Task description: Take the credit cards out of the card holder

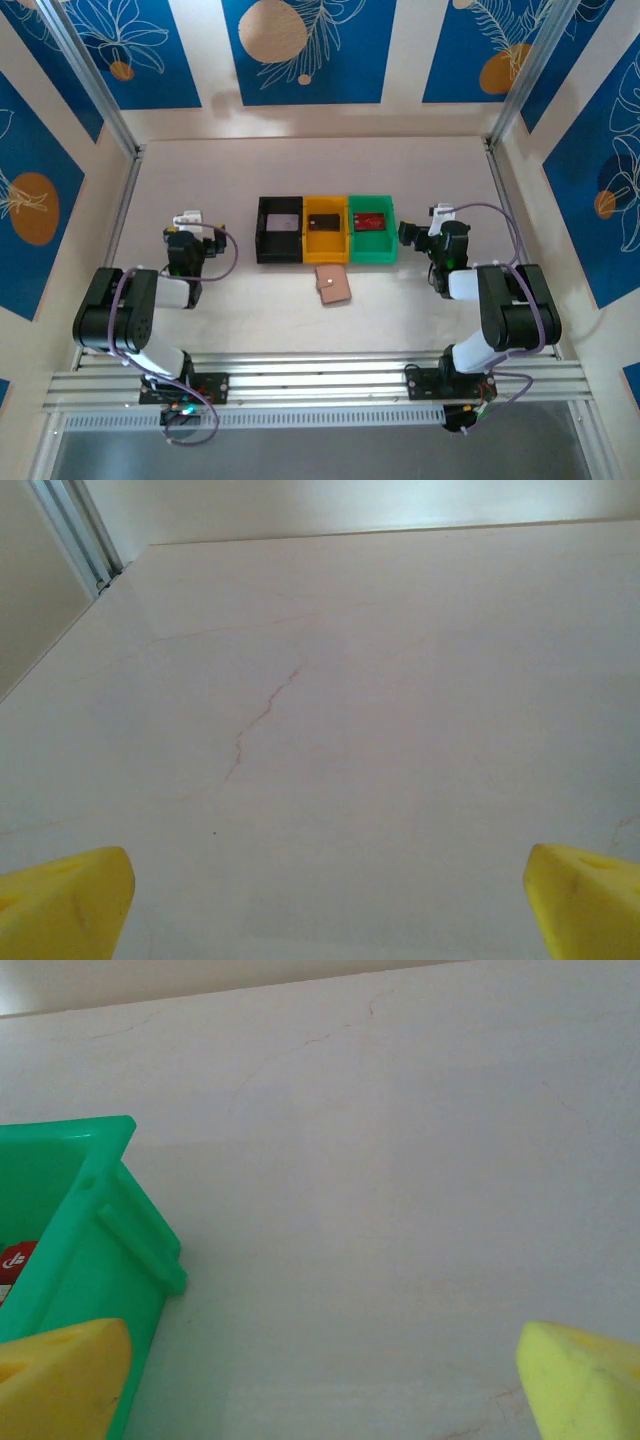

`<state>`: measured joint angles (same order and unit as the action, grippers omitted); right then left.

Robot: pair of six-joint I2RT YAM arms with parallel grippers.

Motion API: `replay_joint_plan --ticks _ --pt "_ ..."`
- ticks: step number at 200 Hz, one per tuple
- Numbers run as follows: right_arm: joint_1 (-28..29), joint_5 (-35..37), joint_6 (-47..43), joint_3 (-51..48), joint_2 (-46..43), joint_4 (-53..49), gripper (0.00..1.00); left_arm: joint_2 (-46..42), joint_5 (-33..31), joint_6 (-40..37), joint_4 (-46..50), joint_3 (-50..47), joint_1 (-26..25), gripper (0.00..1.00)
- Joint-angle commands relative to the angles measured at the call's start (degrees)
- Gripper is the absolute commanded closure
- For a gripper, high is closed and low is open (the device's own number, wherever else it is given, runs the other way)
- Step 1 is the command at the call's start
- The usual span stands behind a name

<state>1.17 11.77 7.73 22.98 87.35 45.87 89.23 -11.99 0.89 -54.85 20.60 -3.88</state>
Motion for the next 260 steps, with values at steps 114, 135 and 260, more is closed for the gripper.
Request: replay_joint_plan --ticks 114,135,260 --pt "-0.03 0.45 -0.61 0.07 -0.19 1.85 0.01 0.10 0.83 -1.15 -1.53 -0.65 -0.34 0.00" --pt "-0.03 0.42 -0.61 0.13 -0.21 1.78 0.01 0.10 0.85 -1.15 -1.57 -0.65 -0.34 0.00" --pt "4.32 -3.13 9.58 9.36 -30.48 -30.34 0.01 -32.00 -9.34 25.19 35.58 6.80 -0.34 0.00"
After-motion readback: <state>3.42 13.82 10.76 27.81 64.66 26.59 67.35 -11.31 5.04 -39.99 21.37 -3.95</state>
